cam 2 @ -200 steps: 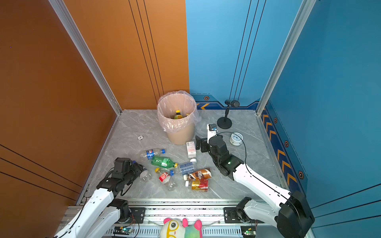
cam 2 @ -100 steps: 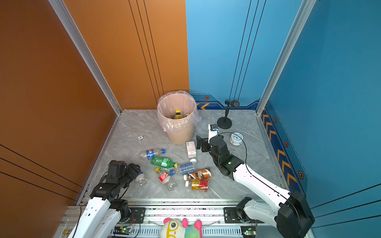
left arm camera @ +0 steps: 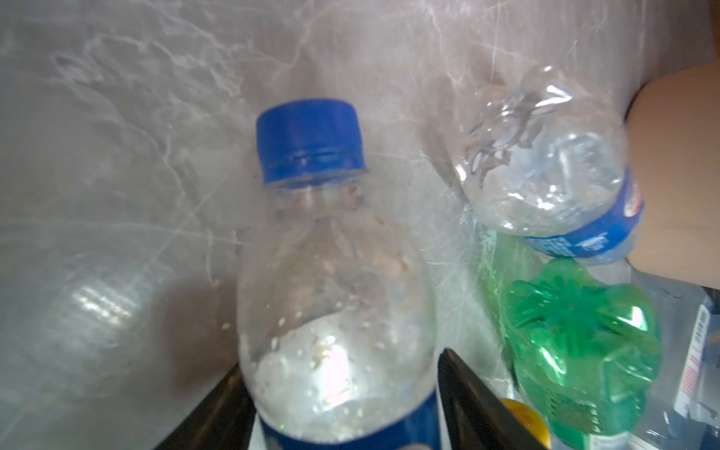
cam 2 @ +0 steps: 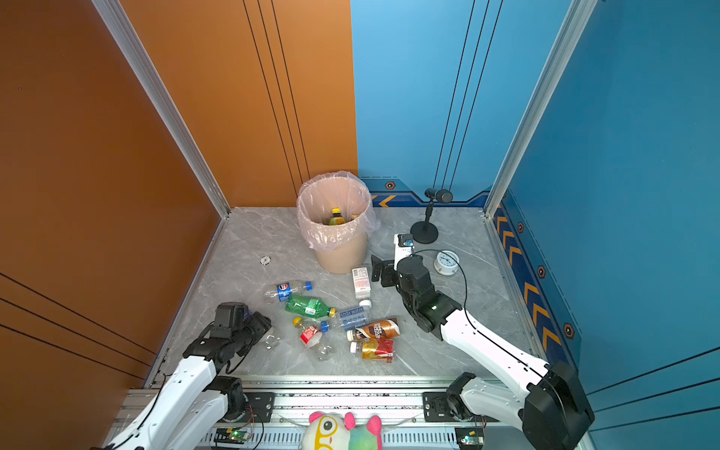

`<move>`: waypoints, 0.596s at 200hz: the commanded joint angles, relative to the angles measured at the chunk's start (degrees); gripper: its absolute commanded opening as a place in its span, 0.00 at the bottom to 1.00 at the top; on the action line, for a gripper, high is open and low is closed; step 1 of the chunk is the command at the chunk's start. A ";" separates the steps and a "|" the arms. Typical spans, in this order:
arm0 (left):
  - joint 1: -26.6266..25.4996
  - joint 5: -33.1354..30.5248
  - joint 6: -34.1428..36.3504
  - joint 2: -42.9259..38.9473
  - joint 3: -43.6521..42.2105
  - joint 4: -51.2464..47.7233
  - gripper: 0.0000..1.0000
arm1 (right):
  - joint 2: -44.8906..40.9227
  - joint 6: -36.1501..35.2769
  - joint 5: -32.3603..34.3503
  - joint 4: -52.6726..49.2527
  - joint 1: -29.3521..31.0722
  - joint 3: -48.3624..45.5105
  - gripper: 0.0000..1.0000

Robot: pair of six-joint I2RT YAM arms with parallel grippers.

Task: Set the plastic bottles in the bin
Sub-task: 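Close the left gripper on the Pepsi bottle and lift it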

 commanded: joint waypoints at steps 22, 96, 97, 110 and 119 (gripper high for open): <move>0.45 0.32 0.60 -1.43 -1.05 0.80 0.59 | 0.61 1.25 -1.09 1.18 -0.46 -0.44 1.00; 0.63 -3.10 2.78 -14.87 7.07 -7.32 0.49 | 1.32 1.56 -1.83 1.30 -0.81 0.13 1.00; 0.67 -3.19 2.97 -15.10 7.35 -7.37 0.49 | 1.32 1.56 -1.82 1.27 -0.81 0.19 1.00; 0.67 -4.71 5.60 -17.08 10.62 -7.57 0.48 | 0.93 1.51 -1.80 1.51 -0.83 -0.04 1.00; 0.63 -5.69 7.20 -17.67 13.04 -7.34 0.47 | 0.89 1.79 -1.52 2.13 -0.85 -0.57 1.00</move>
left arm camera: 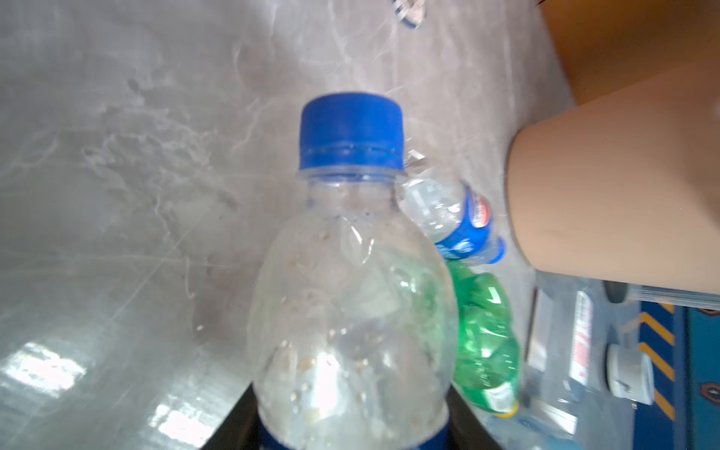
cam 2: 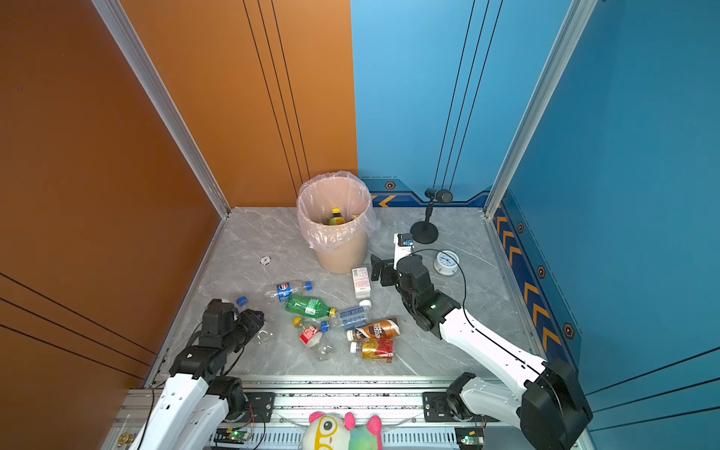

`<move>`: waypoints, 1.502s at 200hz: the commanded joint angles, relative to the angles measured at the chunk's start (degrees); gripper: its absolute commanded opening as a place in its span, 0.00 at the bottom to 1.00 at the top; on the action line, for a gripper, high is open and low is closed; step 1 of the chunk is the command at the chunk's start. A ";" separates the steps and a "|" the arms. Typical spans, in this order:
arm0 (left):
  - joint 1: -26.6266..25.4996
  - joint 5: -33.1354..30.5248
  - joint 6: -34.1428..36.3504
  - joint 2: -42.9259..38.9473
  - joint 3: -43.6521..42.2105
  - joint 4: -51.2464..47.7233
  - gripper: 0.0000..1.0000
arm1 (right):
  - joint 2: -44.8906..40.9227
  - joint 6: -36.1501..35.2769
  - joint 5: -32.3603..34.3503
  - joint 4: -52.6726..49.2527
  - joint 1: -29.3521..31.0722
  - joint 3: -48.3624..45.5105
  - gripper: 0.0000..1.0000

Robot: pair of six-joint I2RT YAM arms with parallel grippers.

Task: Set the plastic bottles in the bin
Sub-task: 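Close the left gripper on the Pepsi bottle and lift it, then carry the Pepsi bottle over the bin and open the left gripper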

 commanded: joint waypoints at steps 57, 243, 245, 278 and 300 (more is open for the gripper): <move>-1.42 -3.73 10.42 5.99 16.44 11.68 0.45 | 0.30 2.84 -1.42 1.91 -0.77 -0.59 1.00; -23.71 4.67 35.52 80.14 93.86 12.03 0.44 | -7.93 3.38 -1.14 -2.27 -3.93 -4.03 1.00; -23.80 4.80 35.48 80.54 94.15 11.97 0.45 | -8.02 3.38 -1.13 -2.34 -3.93 -4.10 1.00; -24.97 4.95 35.61 83.32 95.72 10.73 0.44 | -9.63 3.53 -0.80 -3.15 -4.50 -4.98 1.00; -25.24 4.47 35.65 83.33 95.19 10.77 0.45 | -10.00 4.07 -1.10 -2.96 -5.06 -5.49 1.00</move>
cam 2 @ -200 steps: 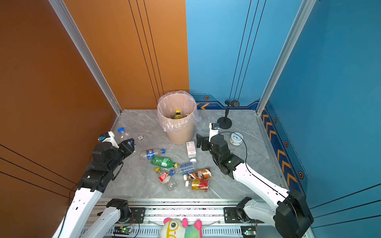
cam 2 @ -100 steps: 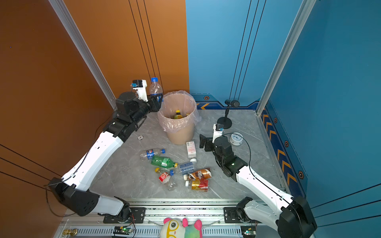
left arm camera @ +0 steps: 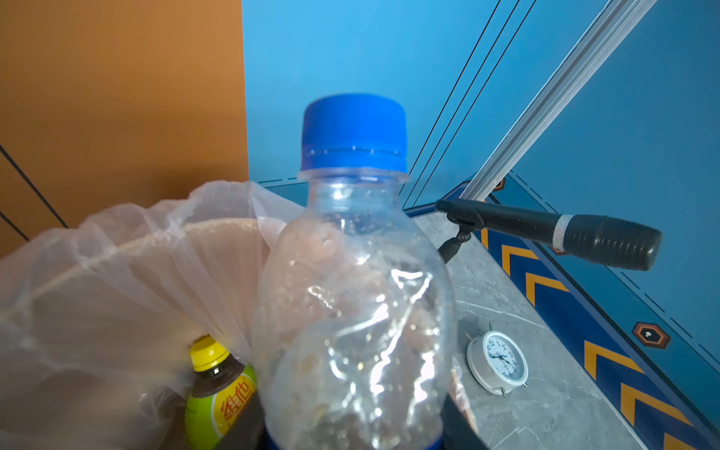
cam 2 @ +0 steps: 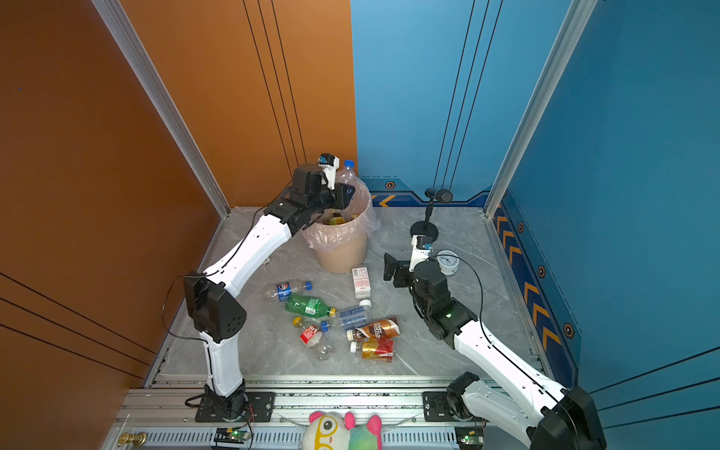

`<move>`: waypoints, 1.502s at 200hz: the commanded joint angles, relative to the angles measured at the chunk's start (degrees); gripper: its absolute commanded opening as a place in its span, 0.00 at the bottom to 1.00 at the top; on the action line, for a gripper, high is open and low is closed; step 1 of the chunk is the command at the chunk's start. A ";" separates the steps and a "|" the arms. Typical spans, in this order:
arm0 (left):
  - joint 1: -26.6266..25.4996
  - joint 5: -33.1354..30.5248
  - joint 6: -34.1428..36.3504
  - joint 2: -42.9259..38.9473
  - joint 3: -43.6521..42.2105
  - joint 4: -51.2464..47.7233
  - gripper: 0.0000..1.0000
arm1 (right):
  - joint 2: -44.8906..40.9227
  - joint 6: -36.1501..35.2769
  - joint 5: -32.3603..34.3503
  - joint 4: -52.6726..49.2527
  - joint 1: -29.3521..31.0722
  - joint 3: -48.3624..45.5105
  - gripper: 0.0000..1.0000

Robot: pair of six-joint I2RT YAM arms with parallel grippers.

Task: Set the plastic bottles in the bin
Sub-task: 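Carry the Pepsi bottle over the bin and open the left gripper, then grasp the red-labelled clear bottle with the right gripper while the left arm withdraws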

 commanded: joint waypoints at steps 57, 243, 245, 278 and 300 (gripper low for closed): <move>-0.62 2.01 0.39 -1.46 1.57 -0.71 0.54 | -1.39 2.31 -0.67 -1.19 -0.90 -1.62 1.00; -0.19 -13.44 -12.07 -59.29 -69.31 11.84 0.98 | 7.70 8.13 -2.83 -2.27 0.55 1.14 1.00; -0.08 -13.72 -12.50 -60.01 -70.21 11.25 0.98 | 8.02 8.22 -3.03 -2.26 0.65 1.29 1.00; 1.25 -16.29 -15.33 -68.16 -77.93 8.24 0.98 | 13.88 8.59 -3.02 -1.50 3.02 3.30 1.00; 2.25 -16.64 -16.10 -68.85 -77.95 6.13 0.98 | 17.91 9.71 -3.55 -3.36 4.25 6.22 1.00</move>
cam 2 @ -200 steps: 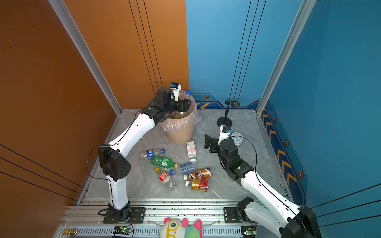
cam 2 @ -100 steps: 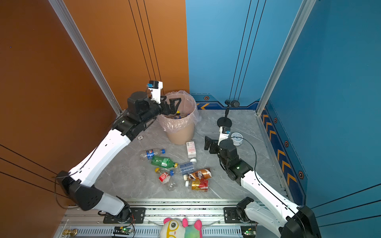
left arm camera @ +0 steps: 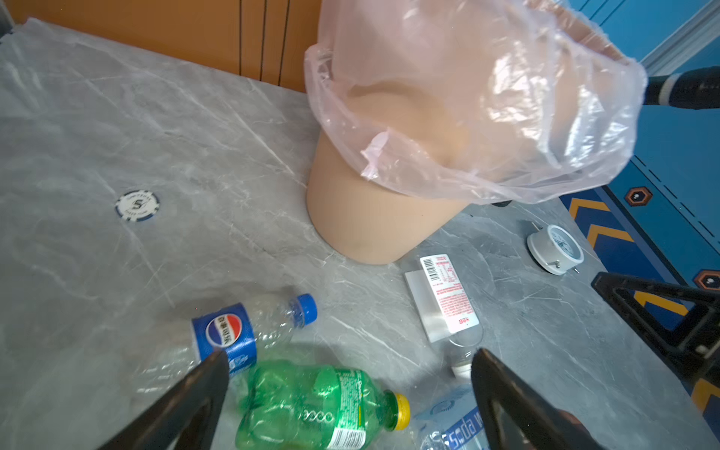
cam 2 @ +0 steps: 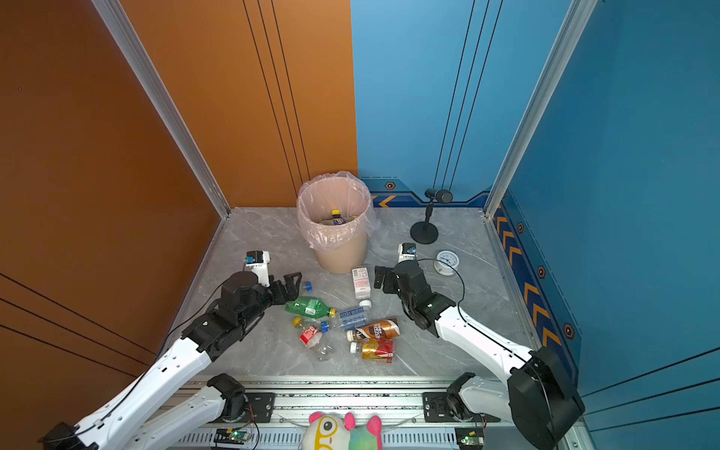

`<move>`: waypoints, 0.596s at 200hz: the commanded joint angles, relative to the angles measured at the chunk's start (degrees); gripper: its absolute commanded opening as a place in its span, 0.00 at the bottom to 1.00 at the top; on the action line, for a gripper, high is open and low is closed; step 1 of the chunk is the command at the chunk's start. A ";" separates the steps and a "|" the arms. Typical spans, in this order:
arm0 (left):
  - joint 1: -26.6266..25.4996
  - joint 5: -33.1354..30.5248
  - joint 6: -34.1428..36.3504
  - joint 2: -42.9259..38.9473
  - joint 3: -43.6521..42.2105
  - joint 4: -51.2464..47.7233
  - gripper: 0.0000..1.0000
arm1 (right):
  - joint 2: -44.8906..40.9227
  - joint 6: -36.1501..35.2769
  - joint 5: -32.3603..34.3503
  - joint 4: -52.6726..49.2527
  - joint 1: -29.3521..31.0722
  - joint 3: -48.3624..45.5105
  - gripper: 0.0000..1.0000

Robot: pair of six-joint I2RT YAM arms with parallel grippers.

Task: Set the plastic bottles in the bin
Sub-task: 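Grasp the red-labelled clear bottle with the right gripper while the left arm withdraws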

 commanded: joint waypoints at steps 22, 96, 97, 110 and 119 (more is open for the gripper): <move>1.62 -2.33 -2.47 -0.72 0.25 -1.38 0.98 | 7.16 1.95 0.37 -2.97 3.02 6.29 1.00; 5.09 -2.12 -4.28 -4.75 -1.04 -4.68 0.98 | 24.19 3.56 2.93 -9.35 7.34 17.75 1.00; 5.12 -2.13 -4.26 -4.86 -1.10 -4.75 0.98 | 24.41 3.49 2.95 -9.41 7.42 17.95 1.00; 5.83 -2.32 -4.14 -6.09 -1.64 -5.60 0.98 | 26.98 3.24 3.30 -9.32 7.85 19.12 1.00; 6.51 -2.48 -4.55 -6.91 -1.85 -6.42 0.98 | 28.54 3.37 3.46 -9.54 8.01 20.01 1.00</move>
